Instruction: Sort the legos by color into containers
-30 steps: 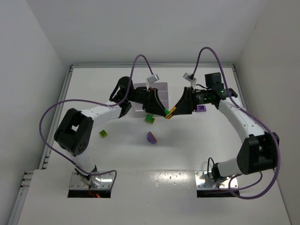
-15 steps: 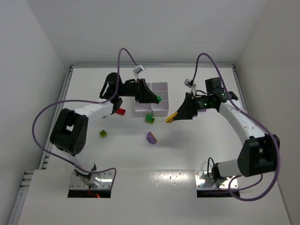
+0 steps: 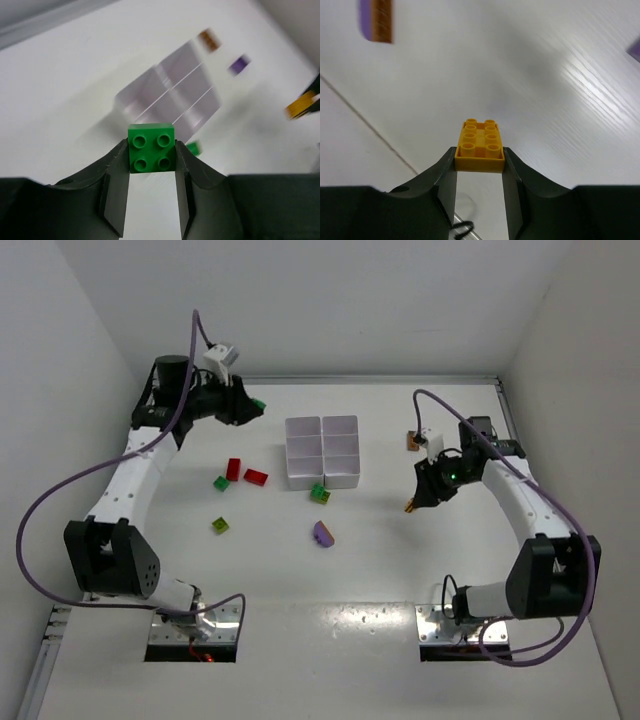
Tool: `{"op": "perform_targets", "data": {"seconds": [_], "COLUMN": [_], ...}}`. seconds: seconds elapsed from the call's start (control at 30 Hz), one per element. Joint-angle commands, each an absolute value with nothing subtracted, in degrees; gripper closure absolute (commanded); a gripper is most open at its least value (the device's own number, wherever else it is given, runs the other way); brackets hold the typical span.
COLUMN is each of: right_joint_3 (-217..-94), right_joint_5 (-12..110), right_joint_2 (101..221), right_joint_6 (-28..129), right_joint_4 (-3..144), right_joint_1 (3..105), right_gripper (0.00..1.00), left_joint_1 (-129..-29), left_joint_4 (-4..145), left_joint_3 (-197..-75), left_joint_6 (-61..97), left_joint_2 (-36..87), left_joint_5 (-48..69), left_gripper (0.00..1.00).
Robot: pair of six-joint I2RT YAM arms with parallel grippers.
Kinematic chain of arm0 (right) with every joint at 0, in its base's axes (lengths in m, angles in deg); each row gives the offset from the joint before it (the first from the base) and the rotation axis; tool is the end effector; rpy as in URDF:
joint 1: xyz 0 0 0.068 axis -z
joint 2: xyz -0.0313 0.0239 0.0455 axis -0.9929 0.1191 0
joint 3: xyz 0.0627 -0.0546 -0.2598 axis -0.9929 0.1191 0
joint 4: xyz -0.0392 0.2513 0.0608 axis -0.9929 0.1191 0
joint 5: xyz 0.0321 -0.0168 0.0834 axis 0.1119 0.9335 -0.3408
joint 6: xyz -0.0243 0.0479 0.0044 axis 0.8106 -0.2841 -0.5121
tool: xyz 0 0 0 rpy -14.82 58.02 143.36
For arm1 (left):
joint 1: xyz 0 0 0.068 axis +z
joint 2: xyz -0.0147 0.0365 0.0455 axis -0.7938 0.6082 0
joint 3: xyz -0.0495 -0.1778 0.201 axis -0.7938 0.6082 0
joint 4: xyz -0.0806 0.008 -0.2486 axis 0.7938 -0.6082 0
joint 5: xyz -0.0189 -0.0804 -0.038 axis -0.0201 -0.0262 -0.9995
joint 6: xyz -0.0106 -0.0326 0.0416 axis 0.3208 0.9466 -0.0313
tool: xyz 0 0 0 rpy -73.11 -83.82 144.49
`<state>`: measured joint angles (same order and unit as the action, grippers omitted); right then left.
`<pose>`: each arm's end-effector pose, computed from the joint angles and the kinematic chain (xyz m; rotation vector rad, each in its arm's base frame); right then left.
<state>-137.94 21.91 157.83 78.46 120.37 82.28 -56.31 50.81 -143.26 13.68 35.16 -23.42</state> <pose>0.2508 0.0245 0.2486 -0.6341 2.5330 0.7325 0.3354 -0.0460 0.3739 0.4273 1.9080 -0.8463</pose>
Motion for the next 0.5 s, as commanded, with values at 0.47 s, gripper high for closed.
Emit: {"op": "perform_targets", "data": {"seconds": [0.47], "right_joint_3": [-144.56], "right_joint_5": [46.63], "right_joint_2": [172.86], "right_joint_6": [86.73], "right_joint_4": [119.82], "right_joint_1": [84.22], "right_gripper": [1.00], "left_joint_1": [-45.60], "left_joint_4": [18.73], "left_joint_3": [-128.36], "left_joint_6": [-19.32], "left_joint_2": [42.01], "left_joint_5": [2.03], "left_gripper": [1.00]}}
